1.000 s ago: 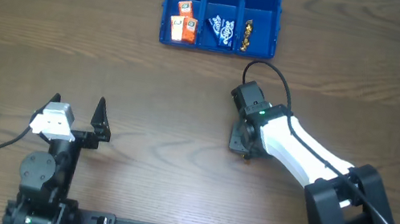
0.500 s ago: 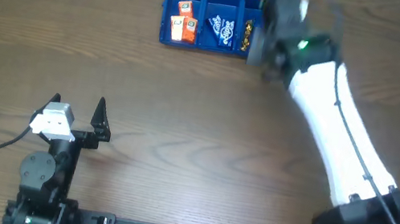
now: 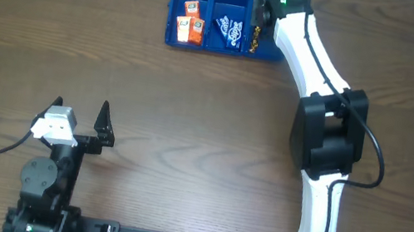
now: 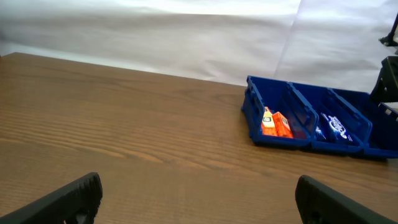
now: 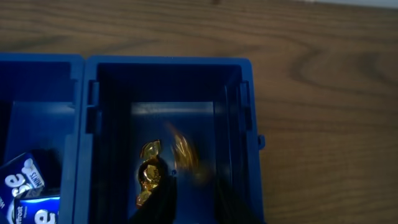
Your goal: Sort Candies Into Trays
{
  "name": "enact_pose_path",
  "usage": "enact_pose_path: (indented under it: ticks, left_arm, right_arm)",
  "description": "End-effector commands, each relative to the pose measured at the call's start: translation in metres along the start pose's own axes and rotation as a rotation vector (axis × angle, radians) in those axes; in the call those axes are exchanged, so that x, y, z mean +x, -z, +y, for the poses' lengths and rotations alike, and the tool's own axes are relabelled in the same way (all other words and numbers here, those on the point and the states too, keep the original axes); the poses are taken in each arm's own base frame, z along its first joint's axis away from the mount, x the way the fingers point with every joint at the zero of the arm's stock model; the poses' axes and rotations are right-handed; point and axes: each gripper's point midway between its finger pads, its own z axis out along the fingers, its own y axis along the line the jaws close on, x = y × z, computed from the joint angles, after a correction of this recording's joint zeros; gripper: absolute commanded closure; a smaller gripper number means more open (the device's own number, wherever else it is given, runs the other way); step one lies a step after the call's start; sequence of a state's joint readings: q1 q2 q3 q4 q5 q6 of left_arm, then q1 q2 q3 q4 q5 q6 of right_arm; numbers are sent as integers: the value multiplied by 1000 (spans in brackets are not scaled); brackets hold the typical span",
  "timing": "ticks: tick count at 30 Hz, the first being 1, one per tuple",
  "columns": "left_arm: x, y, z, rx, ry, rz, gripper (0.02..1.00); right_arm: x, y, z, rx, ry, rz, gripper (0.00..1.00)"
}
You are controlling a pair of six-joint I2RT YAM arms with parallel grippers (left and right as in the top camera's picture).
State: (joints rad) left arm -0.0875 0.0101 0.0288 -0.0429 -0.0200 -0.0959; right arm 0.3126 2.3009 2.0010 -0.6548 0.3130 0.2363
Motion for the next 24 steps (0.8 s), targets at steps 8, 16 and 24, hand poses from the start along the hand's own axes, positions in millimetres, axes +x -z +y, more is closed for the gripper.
enact_pose_path:
  ticks: [8, 16, 24]
  left_arm:
    - [18, -1, 5, -17, -18, 51, 20]
    - [18, -1, 5, -17, -18, 51, 20]
    - [18, -1, 5, -17, -18, 51, 20]
  right_arm:
    - [-50, 112, -36, -12, -16, -127, 134]
    - [1, 213, -111, 17, -83, -249, 1]
    - [141, 260, -180, 5, -232, -430, 3]
